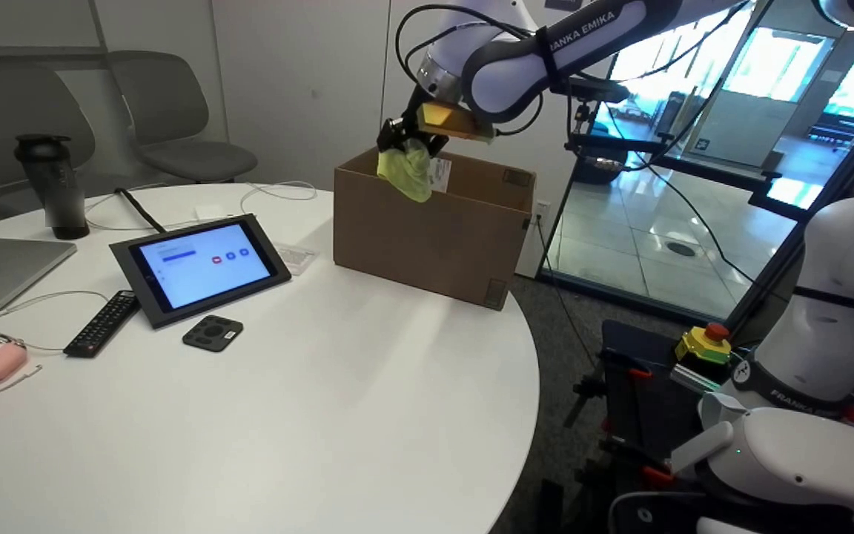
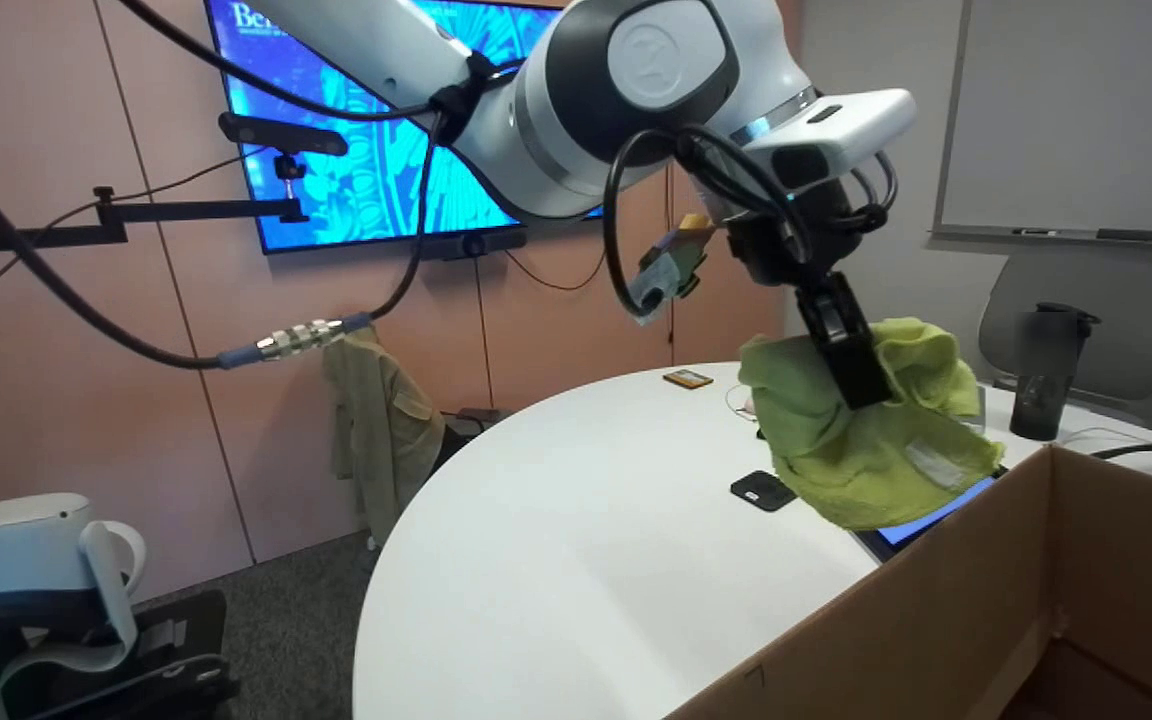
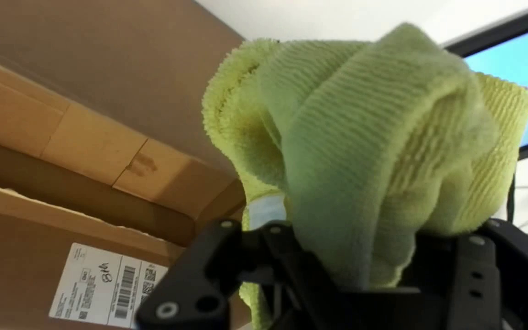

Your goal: Put the black marker on the green towel, fold the towel twice and place it inside the box

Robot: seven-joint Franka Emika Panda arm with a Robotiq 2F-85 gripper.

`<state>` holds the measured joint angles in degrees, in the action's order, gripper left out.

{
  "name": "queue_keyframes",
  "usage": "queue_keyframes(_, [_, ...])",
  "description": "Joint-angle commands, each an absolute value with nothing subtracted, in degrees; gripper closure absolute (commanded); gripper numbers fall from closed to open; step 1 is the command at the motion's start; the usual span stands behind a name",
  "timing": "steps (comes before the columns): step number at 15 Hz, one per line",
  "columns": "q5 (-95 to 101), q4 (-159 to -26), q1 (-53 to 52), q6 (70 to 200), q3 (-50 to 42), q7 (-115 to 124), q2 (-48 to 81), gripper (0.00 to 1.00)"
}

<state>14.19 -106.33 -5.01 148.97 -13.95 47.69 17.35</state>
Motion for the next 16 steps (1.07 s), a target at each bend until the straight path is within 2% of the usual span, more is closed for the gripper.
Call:
queue_keyframes(1, [18.04, -101.37, -4.84, 151.82, -17.47, 58.04, 21.05, 0.99])
queue_keyframes(11, [30.99, -97.11, -6.75, 149.43, -30.08, 89.47, 27.96, 0.97])
queue_keyframes(12, [32.99, -96.87, -7.24, 148.73, -31.23, 92.83, 28.56, 0.71])
queue_keyframes(14, [35.83, -96.95, -6.78, 147.33, -31.08, 95.15, 29.03, 0.69])
queue_keyframes(16, [37.66, -97.98, -5.93, 146.98, -29.45, 95.46, 28.47, 0.53])
